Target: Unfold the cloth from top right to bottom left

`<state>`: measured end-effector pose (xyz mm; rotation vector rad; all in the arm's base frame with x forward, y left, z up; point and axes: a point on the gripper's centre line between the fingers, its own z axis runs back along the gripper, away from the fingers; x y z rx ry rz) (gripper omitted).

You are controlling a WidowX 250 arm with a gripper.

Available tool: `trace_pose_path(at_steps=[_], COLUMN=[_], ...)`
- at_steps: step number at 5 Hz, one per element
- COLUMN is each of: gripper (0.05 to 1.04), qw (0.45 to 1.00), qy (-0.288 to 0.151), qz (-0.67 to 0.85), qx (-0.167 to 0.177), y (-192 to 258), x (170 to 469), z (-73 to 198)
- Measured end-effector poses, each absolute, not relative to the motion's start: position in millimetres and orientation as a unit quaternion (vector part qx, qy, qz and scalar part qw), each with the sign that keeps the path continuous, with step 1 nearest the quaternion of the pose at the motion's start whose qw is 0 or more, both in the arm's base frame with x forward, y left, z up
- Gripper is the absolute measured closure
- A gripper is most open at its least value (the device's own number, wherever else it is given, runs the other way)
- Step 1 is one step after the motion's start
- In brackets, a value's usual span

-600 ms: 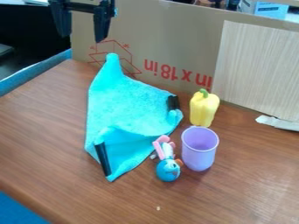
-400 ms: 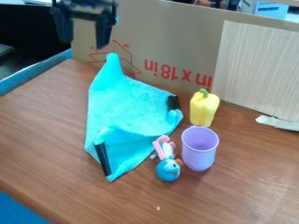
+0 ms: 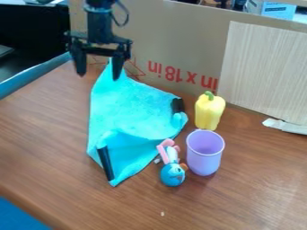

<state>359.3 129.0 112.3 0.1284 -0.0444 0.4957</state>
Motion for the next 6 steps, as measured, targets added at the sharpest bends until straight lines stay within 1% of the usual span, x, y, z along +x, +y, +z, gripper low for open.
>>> trace_pose_path(at_steps=[1,2,3,4,6], gripper=[0.083,0.083,0.083,0.083,0.083], qw=[0.962,0.956,0.955,0.952,0.952], qy=[-0.060,-0.098,-0.095,-0.104,-0.101], qz=[0.263,0.276,0.281,0.288,0.286], qx=[0.045,0.019,-0.007,-0.023,-0.035], y=[129.0,119.9,104.4,93.4,66.3], x=[369.8,382.1,392.8,408.2,424.2], z=[96.7,87.8,73.6,73.8,63.4])
